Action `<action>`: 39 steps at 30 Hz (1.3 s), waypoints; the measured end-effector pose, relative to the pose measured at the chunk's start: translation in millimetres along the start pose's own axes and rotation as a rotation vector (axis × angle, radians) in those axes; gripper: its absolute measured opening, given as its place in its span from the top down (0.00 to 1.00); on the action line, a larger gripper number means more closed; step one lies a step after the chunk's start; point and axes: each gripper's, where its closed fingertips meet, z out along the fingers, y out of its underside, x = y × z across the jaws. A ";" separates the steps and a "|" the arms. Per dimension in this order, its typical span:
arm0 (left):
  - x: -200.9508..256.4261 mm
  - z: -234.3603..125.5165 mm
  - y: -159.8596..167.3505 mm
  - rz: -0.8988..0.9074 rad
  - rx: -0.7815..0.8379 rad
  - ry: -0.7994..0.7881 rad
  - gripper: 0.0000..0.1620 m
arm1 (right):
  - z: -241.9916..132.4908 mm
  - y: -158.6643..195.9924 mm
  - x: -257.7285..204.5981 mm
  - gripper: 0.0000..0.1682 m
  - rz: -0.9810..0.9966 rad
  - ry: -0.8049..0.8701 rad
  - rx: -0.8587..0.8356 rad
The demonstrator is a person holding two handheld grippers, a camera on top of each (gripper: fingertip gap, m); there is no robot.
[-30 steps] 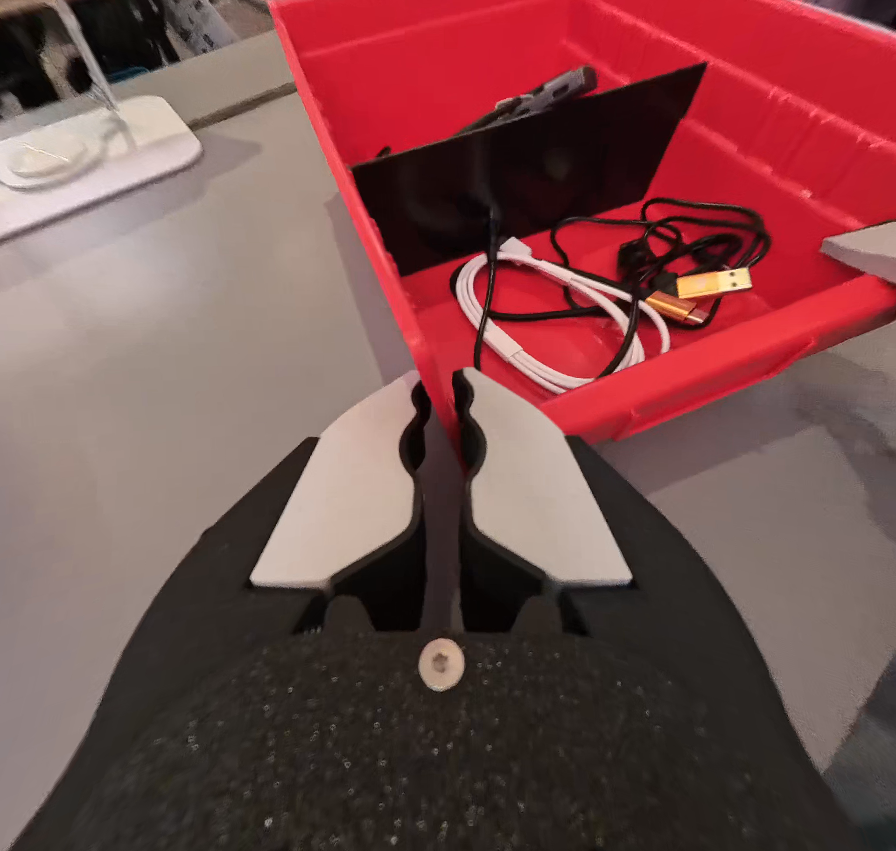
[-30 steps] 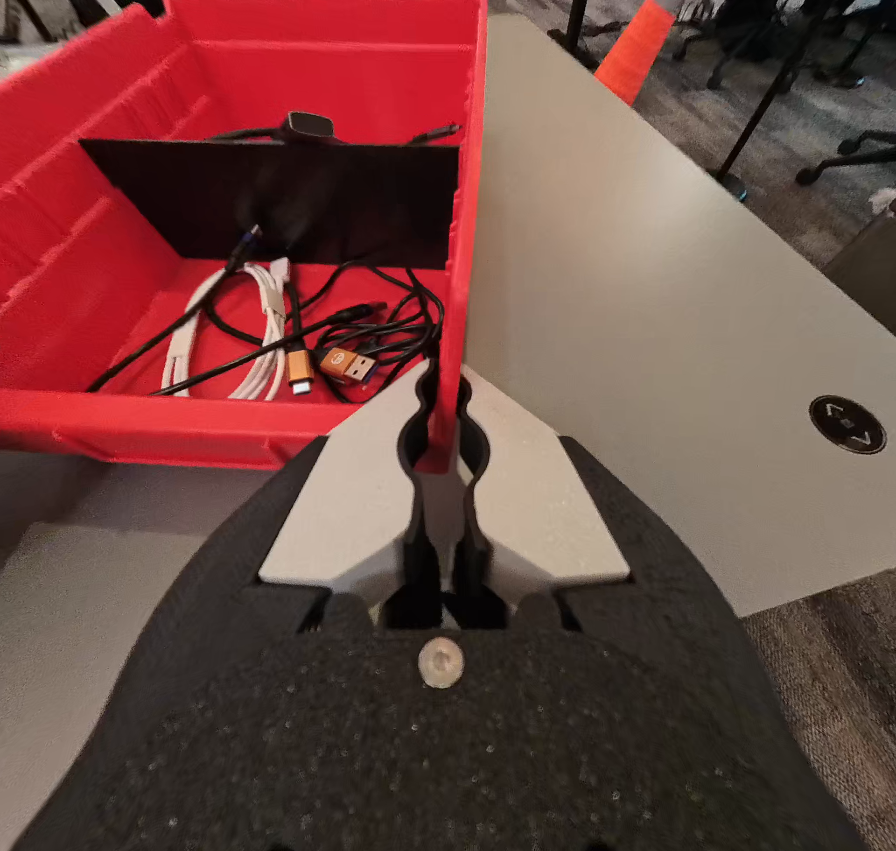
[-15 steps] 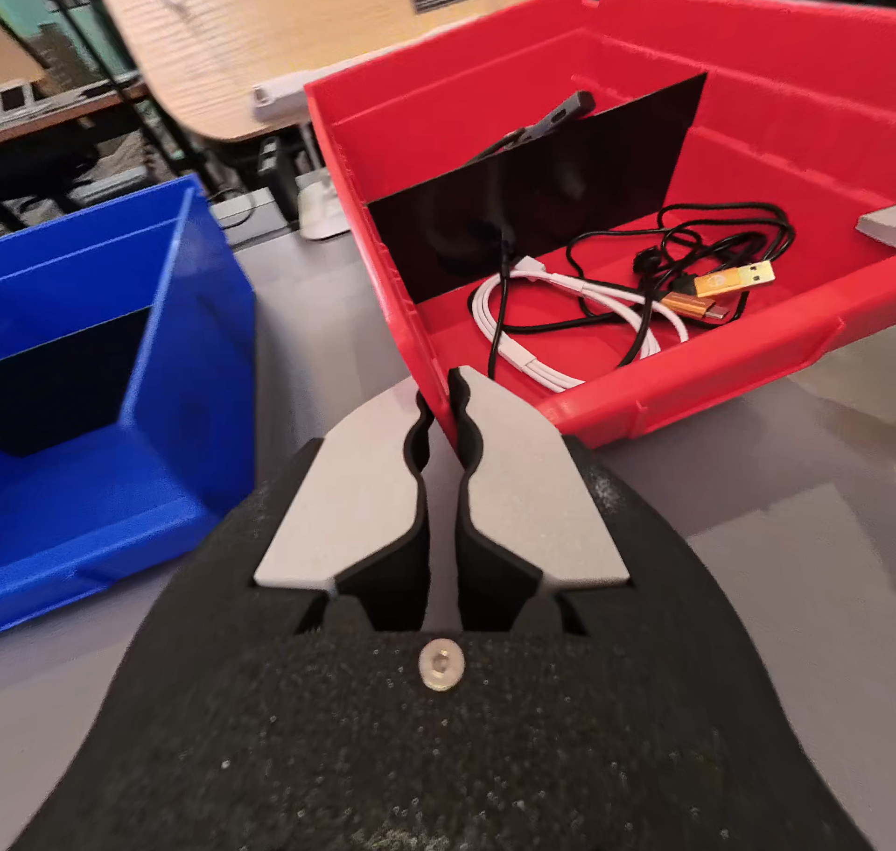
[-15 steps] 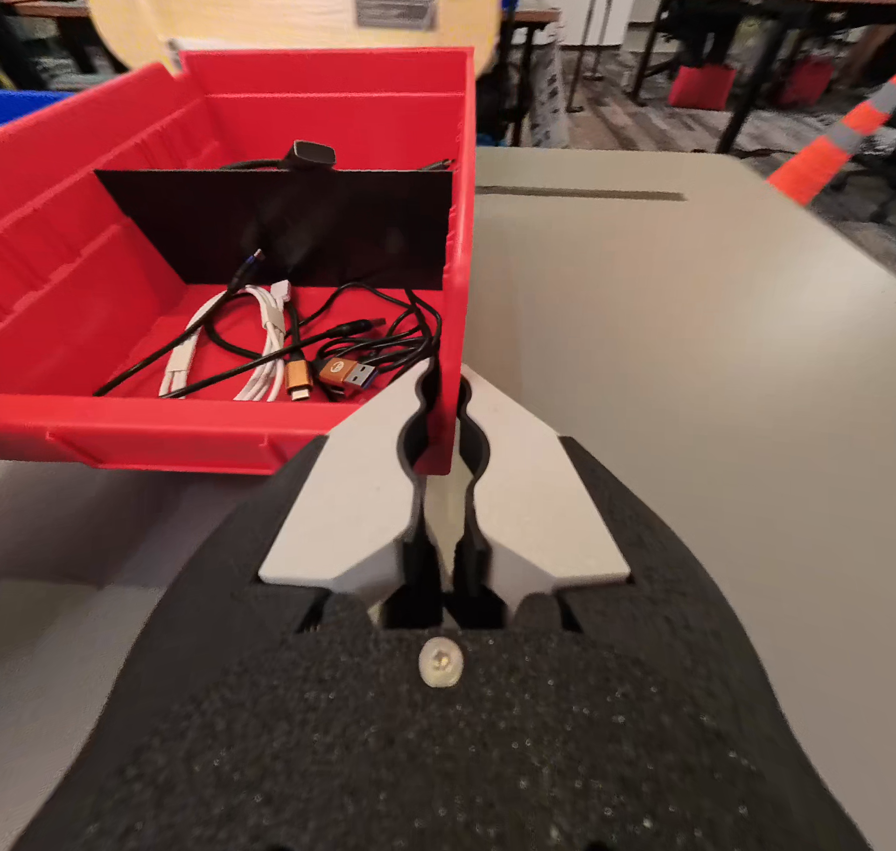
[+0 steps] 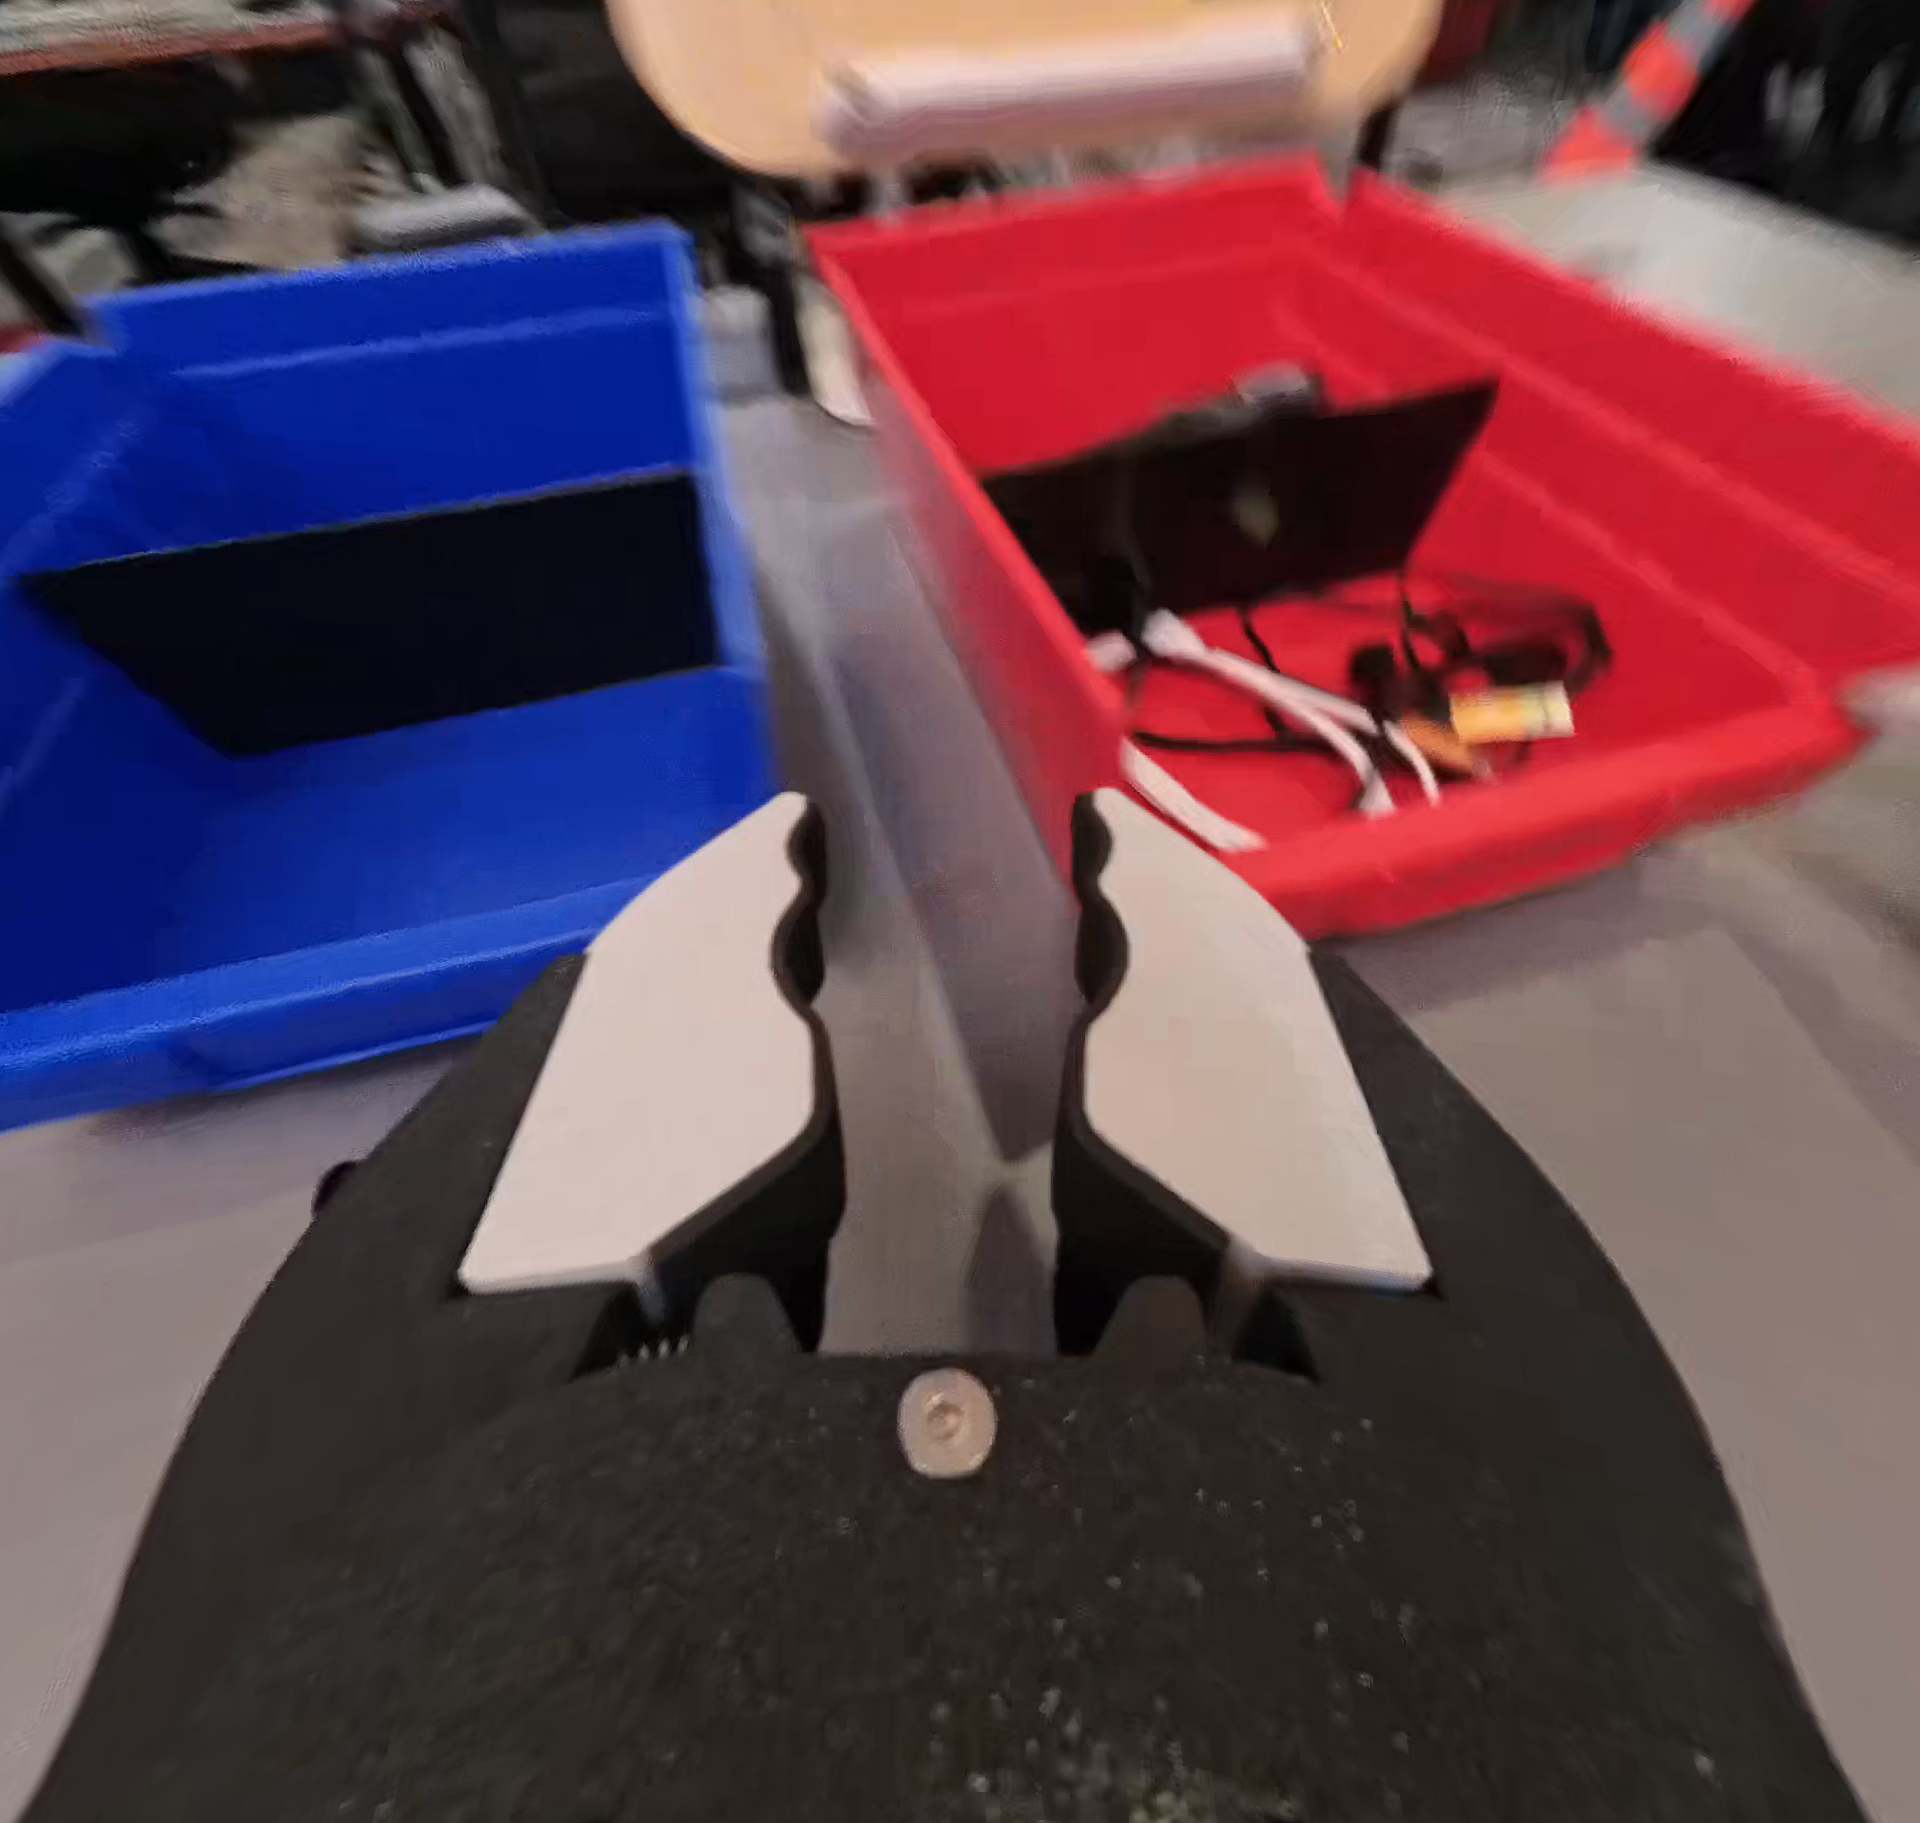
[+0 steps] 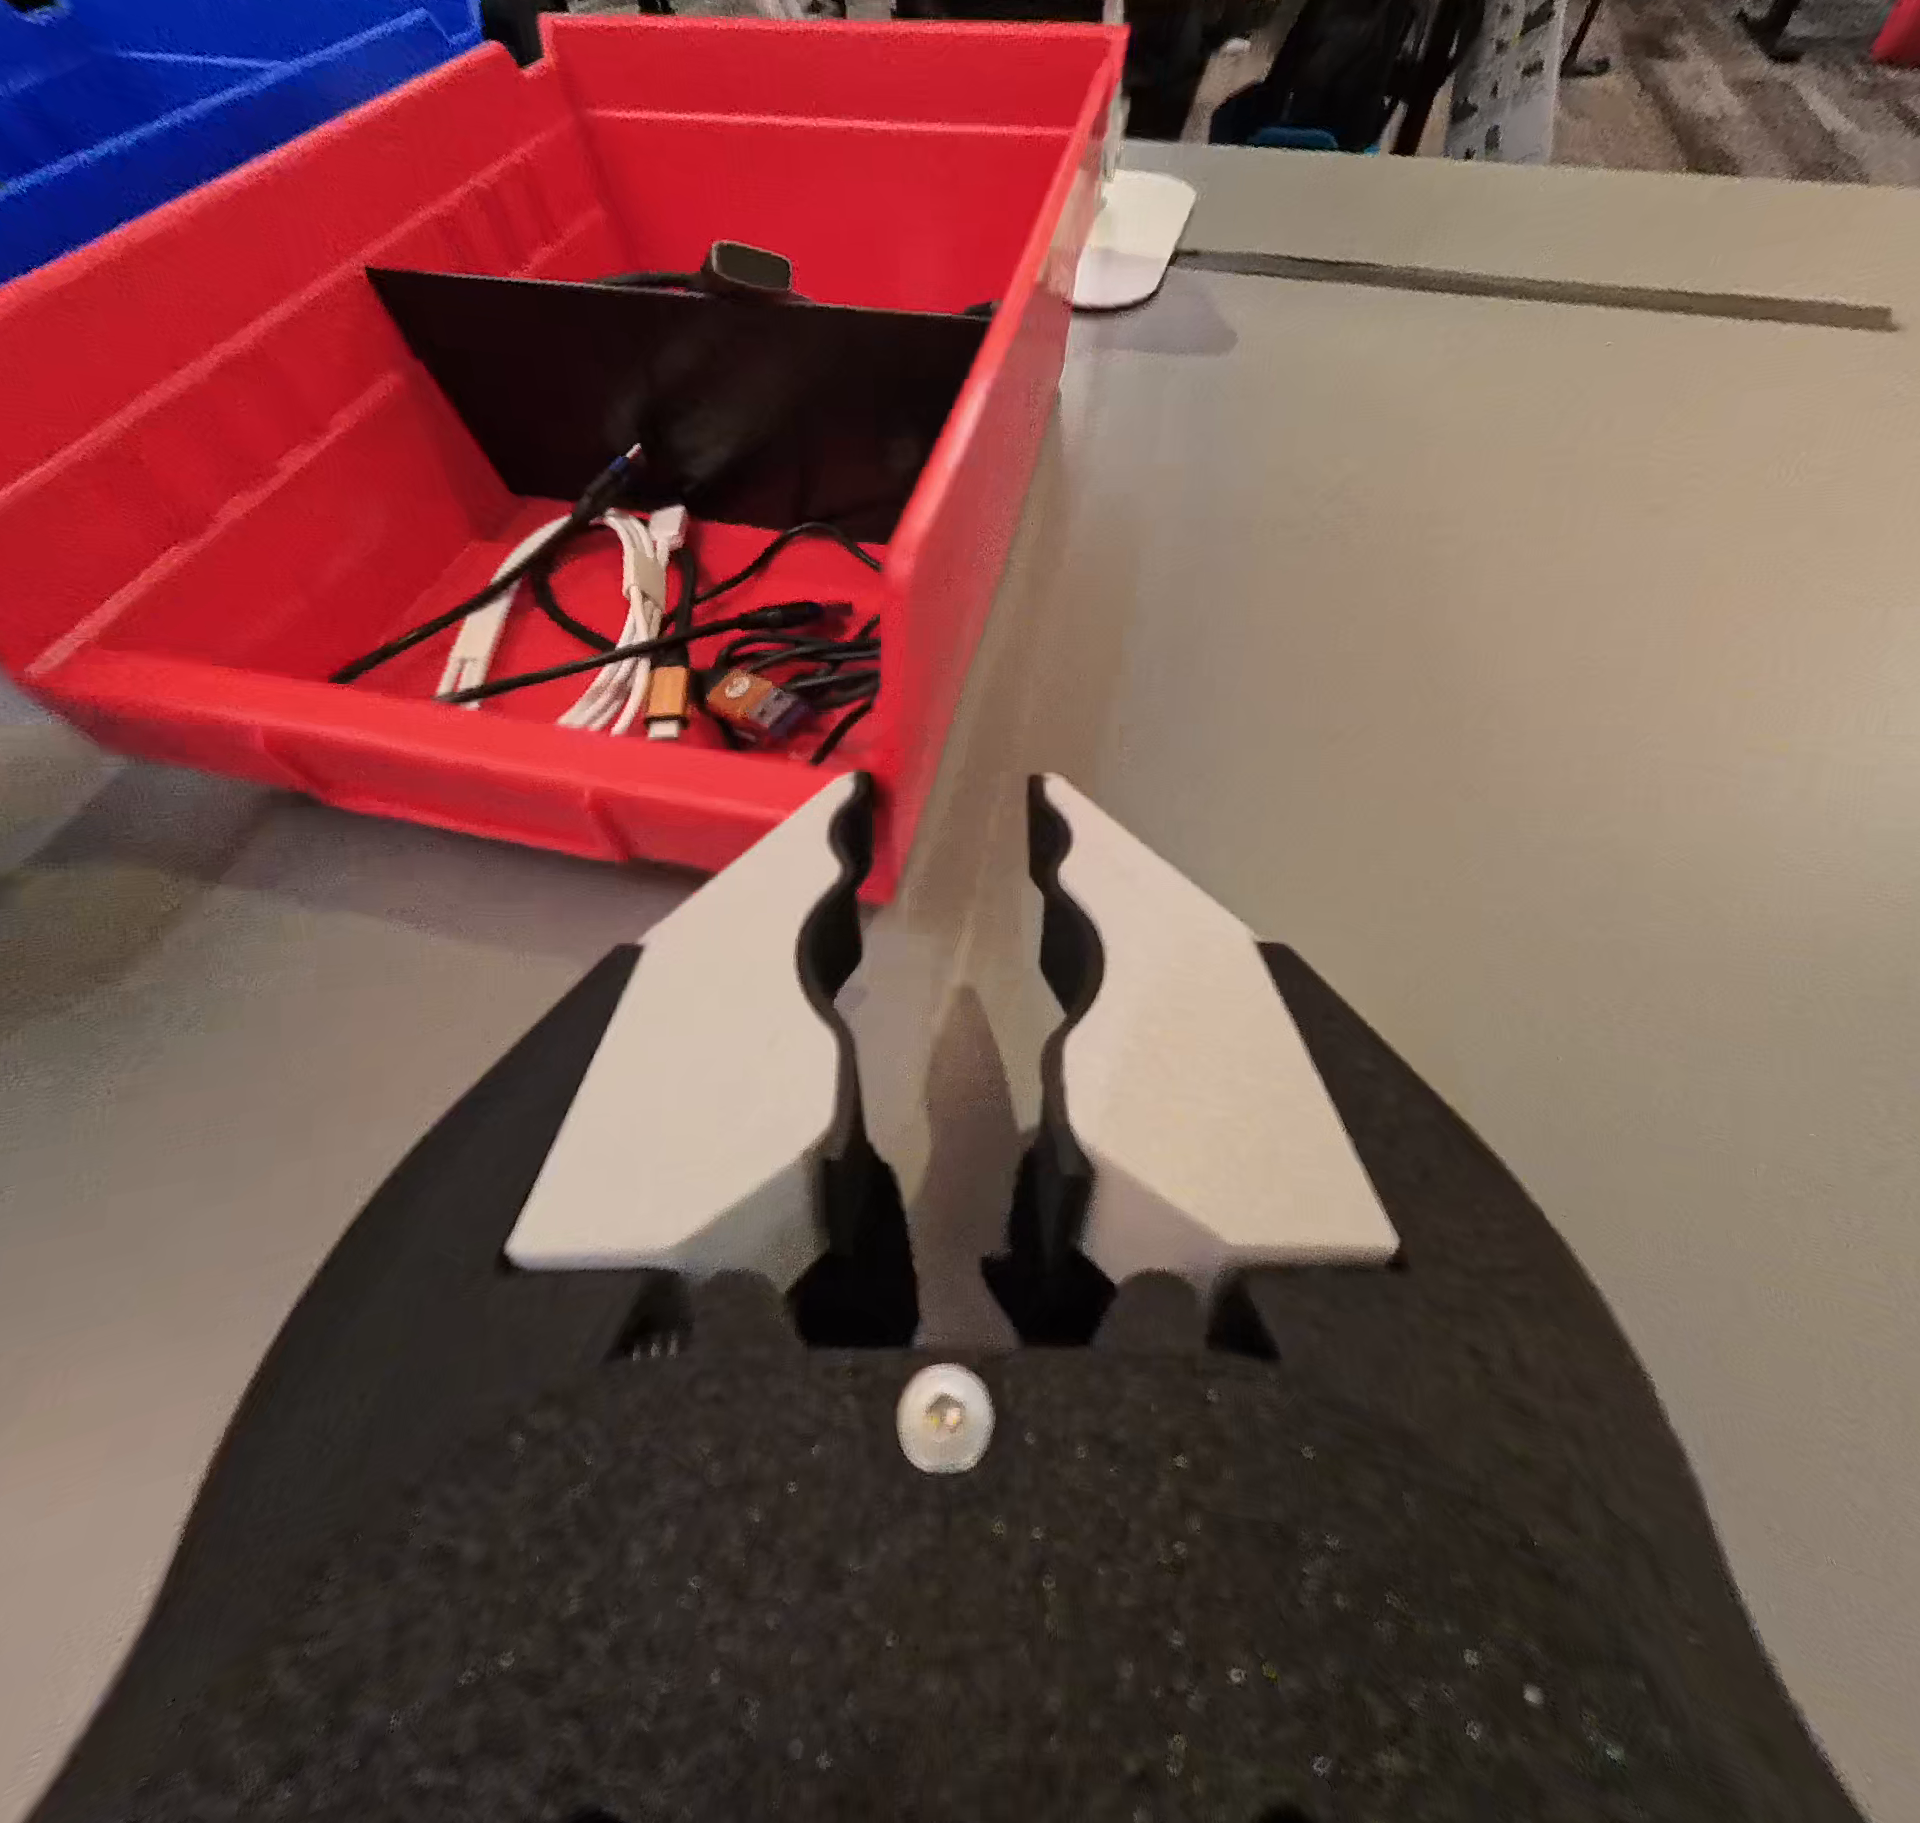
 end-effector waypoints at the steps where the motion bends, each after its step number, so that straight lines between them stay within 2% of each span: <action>1: -23.2 -11.8 -12.8 -0.070 0.067 -0.042 0.73 | -12.2 -1.1 1.5 0.82 0.001 -0.016 0.027; 3: -84.5 -34.0 -26.5 -0.154 0.174 -0.162 0.72 | -32.9 -13.3 1.5 0.82 0.004 -0.054 0.106; 5: -154.1 -43.9 -15.3 -0.169 0.164 -0.297 0.70 | -41.7 -25.2 -0.9 0.83 -0.011 -0.070 0.181; 6: -182.2 -41.3 -5.6 -0.172 0.129 -0.318 0.65 | -41.1 -24.0 -2.5 0.83 -0.036 -0.066 0.181; 10: -242.9 -18.0 14.0 -0.143 0.043 -0.259 0.58 | -39.5 -10.5 -18.9 0.83 -0.132 -0.073 0.125; 11: -247.7 -11.7 14.1 -0.123 0.049 -0.232 0.60 | -42.0 -11.9 -23.0 0.83 -0.159 -0.070 0.139; 14: -245.8 13.6 22.9 -0.107 0.014 -0.138 0.69 | -47.6 -12.6 -39.2 0.85 -0.256 -0.073 0.167; 16: -230.8 24.8 31.5 -0.095 -0.072 -0.032 0.88 | -50.4 -10.3 -54.4 0.85 -0.307 -0.091 0.173; 17: -232.4 25.4 32.1 -0.112 -0.088 -0.054 0.95 | -51.7 -10.3 -64.0 0.86 -0.313 -0.104 0.181; 18: -231.3 24.4 33.2 -0.111 -0.099 -0.061 0.97 | -52.2 -10.4 -76.9 0.86 -0.301 -0.135 0.185; 22: -219.1 1.9 42.9 -0.101 -0.176 -0.103 0.97 | -46.4 -9.6 -149.1 0.83 -0.203 -0.344 0.132; 25: -201.3 -29.9 54.5 -0.123 -0.230 -0.125 0.97 | -35.1 -6.7 -207.5 0.71 -0.164 -0.484 0.075; 27: -186.1 -53.4 62.7 -0.133 -0.245 -0.127 0.97 | -26.6 -10.3 -236.4 0.67 -0.143 -0.522 0.089; 30: -163.5 -88.8 74.1 -0.098 -0.267 -0.143 0.97 | -11.4 -13.8 -258.0 0.66 -0.149 -0.480 0.101; 31: -154.2 -97.6 76.7 -0.082 -0.267 -0.133 0.97 | -6.5 -12.7 -260.2 0.71 -0.156 -0.451 0.095; 32: -146.2 -104.9 78.8 -0.058 -0.262 -0.132 0.97 | 1.9 -13.0 -248.8 0.79 -0.153 -0.335 0.092; 33: -138.0 -111.7 80.6 -0.025 -0.264 -0.134 0.95 | 6.2 -14.2 -237.8 0.81 -0.162 -0.236 0.098; 37: -118.1 -137.9 86.7 0.063 -0.282 -0.230 0.95 | 9.5 -14.9 -229.4 0.92 -0.136 -0.211 0.054; 39: -118.1 -154.0 69.9 0.073 -0.181 -0.323 0.96 | 5.9 -16.5 -235.2 0.98 -0.128 -0.255 0.041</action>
